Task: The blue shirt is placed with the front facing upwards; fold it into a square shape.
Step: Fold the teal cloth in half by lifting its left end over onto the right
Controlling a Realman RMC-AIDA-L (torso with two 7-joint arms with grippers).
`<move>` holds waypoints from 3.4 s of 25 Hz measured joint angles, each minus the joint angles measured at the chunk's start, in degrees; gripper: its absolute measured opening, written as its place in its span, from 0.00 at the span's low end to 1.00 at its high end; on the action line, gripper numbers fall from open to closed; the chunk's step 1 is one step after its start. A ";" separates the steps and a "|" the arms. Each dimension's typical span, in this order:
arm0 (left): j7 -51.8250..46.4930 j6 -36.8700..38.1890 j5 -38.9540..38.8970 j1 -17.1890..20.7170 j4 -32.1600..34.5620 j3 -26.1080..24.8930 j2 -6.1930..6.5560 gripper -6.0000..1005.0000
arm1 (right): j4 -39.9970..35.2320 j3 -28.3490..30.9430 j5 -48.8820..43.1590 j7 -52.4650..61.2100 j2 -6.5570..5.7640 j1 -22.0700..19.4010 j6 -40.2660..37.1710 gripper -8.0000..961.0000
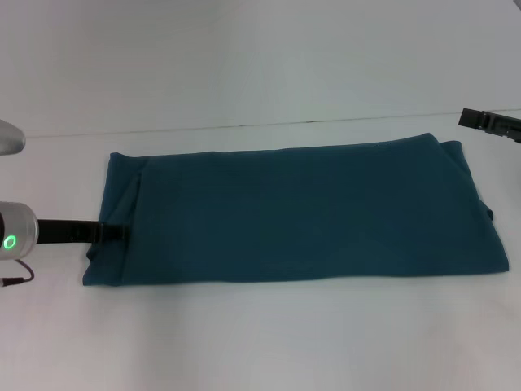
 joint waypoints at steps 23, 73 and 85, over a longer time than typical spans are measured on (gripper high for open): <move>-0.02 0.90 -0.08 -0.45 -0.63 2.26 -0.64 0.64 | -0.28 0.00 -0.03 0.00 0.00 0.68 0.11 0.95; -1.51 -3.19 1.88 -0.28 -1.00 3.54 -0.99 0.64 | 0.10 0.00 -0.21 0.00 0.18 1.34 0.52 0.95; -1.51 -3.06 1.49 -0.53 -0.89 4.58 -1.05 0.64 | 0.10 0.00 -0.22 0.00 0.17 1.39 0.53 0.95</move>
